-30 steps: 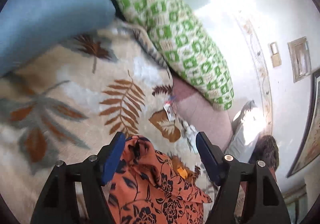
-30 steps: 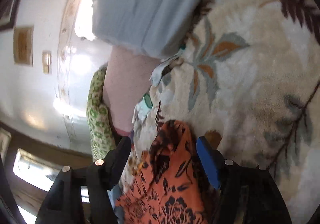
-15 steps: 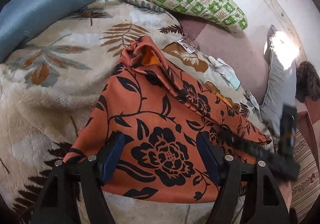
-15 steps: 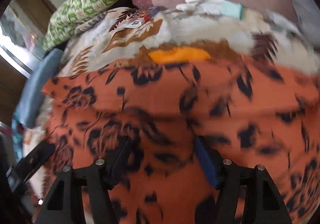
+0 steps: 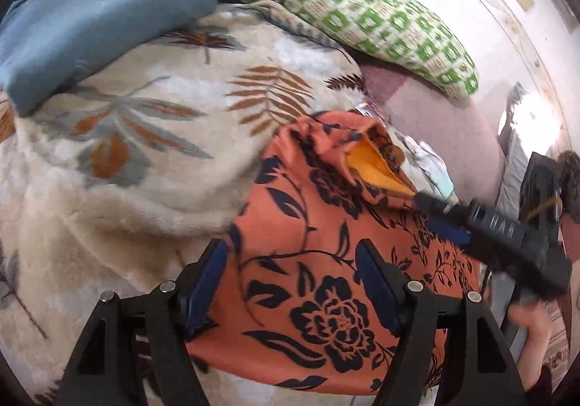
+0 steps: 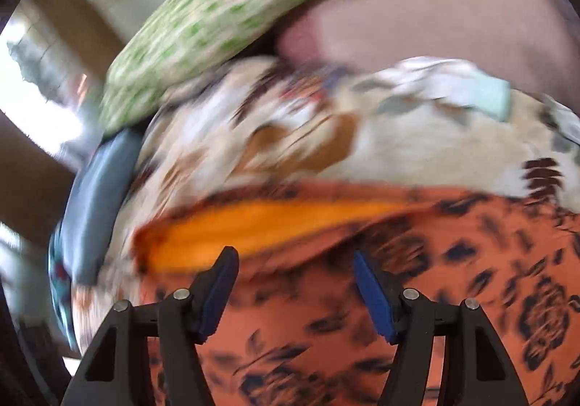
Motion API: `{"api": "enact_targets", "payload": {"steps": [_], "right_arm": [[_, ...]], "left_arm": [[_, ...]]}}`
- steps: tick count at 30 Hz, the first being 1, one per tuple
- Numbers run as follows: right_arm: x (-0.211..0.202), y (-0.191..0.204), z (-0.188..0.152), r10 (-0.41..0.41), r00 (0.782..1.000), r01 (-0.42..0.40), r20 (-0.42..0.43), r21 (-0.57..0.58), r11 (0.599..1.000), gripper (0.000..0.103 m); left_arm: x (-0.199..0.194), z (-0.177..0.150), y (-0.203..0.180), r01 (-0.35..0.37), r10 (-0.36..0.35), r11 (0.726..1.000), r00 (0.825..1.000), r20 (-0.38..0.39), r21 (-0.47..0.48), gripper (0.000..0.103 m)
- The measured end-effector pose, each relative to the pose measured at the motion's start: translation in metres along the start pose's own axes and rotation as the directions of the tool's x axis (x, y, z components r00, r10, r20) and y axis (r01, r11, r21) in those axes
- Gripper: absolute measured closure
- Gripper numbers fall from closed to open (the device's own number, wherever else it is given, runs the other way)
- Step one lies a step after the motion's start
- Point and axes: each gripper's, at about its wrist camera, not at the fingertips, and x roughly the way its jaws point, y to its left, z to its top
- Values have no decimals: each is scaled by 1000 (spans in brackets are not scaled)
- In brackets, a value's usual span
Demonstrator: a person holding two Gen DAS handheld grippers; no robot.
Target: Fold small clothes
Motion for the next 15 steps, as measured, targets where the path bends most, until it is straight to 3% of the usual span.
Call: {"api": "enact_targets", "payload": {"steps": [3,5,8,10,13,15], "right_arm": [[31,43,-22,72,990,-81,-122,-66,995,34],[54,65,-24,18,991,-34,-133,-118,992,34],[82,77,1,-32,997,23,-74,-117,993,34],[90,63,23,-39,999,39,-28,-17,999,35],[74,30,42,-27,997,16,77,141,990,36],[47,10,39,-17,992,-4,125,168,986,36]], "left_arm": [[-4,-1,5,-105,104,994,994,21,27,29],[3,0,10,-113,113,993,994,-4,26,29],[15,1,14,-119,120,993,991,-51,25,29],[22,2,13,-106,108,994,991,-77,40,29],[18,5,8,-111,113,991,993,-28,69,29],[12,9,0,-123,121,986,992,23,114,29]]}}
